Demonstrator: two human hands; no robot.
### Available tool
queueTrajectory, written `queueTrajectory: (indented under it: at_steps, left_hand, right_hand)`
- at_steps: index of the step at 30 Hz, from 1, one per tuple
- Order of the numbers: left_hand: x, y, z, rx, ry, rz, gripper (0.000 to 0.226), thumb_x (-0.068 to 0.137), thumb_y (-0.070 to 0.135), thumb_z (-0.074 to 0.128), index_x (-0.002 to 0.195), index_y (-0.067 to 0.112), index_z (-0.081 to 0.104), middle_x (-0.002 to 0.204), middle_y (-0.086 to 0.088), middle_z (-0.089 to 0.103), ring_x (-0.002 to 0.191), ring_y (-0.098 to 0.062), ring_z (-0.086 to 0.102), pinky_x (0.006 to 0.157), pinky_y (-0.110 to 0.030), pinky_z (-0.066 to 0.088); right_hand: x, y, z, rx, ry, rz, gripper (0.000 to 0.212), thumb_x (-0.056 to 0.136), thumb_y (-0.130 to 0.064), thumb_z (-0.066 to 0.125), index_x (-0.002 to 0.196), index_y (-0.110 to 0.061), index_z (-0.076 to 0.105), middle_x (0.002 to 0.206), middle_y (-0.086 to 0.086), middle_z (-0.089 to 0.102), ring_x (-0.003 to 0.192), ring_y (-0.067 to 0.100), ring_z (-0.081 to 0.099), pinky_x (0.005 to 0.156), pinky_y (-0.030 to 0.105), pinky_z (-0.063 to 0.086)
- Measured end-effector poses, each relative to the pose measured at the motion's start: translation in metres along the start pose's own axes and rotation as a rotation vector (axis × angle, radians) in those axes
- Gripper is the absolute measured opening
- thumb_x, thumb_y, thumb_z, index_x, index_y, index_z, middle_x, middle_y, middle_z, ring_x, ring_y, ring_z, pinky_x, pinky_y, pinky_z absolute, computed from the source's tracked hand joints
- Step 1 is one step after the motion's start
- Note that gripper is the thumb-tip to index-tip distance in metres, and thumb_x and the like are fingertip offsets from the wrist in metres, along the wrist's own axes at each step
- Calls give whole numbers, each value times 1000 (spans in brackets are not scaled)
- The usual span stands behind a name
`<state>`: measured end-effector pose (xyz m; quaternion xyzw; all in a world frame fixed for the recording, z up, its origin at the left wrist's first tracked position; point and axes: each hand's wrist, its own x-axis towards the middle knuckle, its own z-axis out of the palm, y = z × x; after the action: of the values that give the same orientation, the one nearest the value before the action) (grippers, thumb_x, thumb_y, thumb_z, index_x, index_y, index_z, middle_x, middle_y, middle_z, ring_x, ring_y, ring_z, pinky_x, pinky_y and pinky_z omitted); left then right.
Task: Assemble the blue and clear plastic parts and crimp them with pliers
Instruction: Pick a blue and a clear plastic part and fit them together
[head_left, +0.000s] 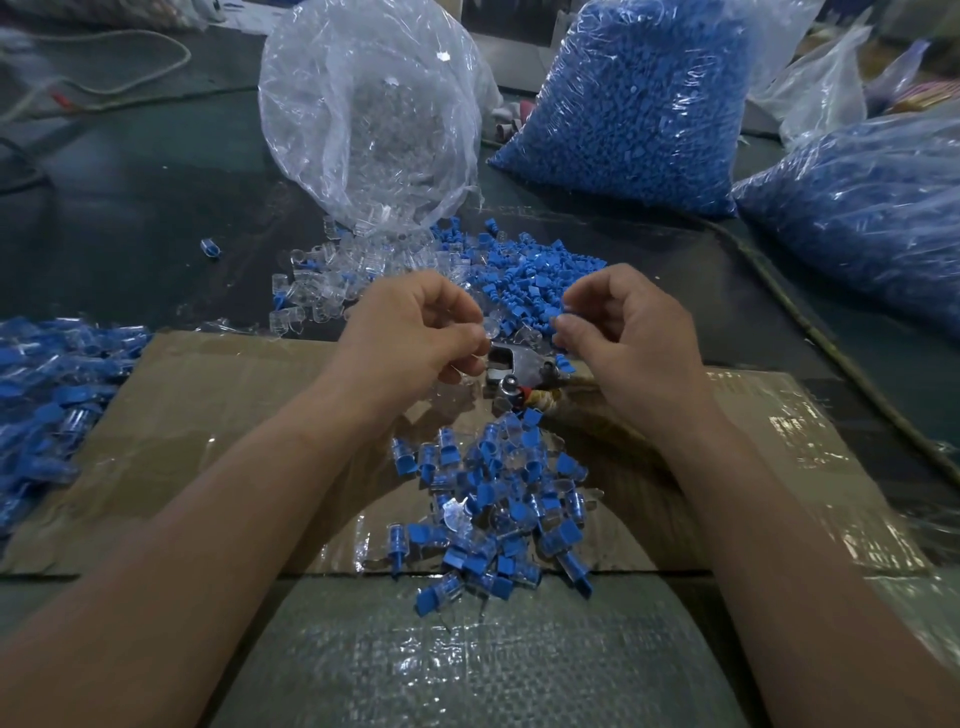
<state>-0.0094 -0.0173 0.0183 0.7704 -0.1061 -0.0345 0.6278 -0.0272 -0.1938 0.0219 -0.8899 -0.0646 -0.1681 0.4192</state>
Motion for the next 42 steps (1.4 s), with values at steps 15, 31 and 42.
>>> queueTrajectory:
  at_steps: [15, 31, 42]
  left_hand:
    - [-2, 2, 1, 0, -26, 10, 15, 81, -1, 63, 76, 13, 58, 63, -1, 68, 54, -8, 66, 51, -15, 50]
    - [-3, 2, 2, 9, -33, 8, 16, 81, -1, 63, 77, 14, 59, 66, -3, 68, 55, -8, 66, 51, -15, 51]
    - [-3, 3, 5, -25, -3, -10, 15, 80, -2, 65, 80, 13, 63, 69, -10, 69, 60, -15, 69, 57, -27, 58]
  right_hand:
    - [-2, -3, 5, 103, -56, 78, 27, 95, -10, 41, 86, -34, 49, 80, -11, 62, 77, -4, 61, 71, 13, 50]
    - [-1, -2, 7, -116, -52, -70, 12, 92, -16, 51, 92, -26, 58, 83, -18, 48, 77, -10, 47, 70, 3, 36]
    - [-7, -14, 10, 201, 85, -32, 26, 80, -8, 69, 72, -30, 60, 68, -9, 65, 65, 11, 65, 64, 23, 55]
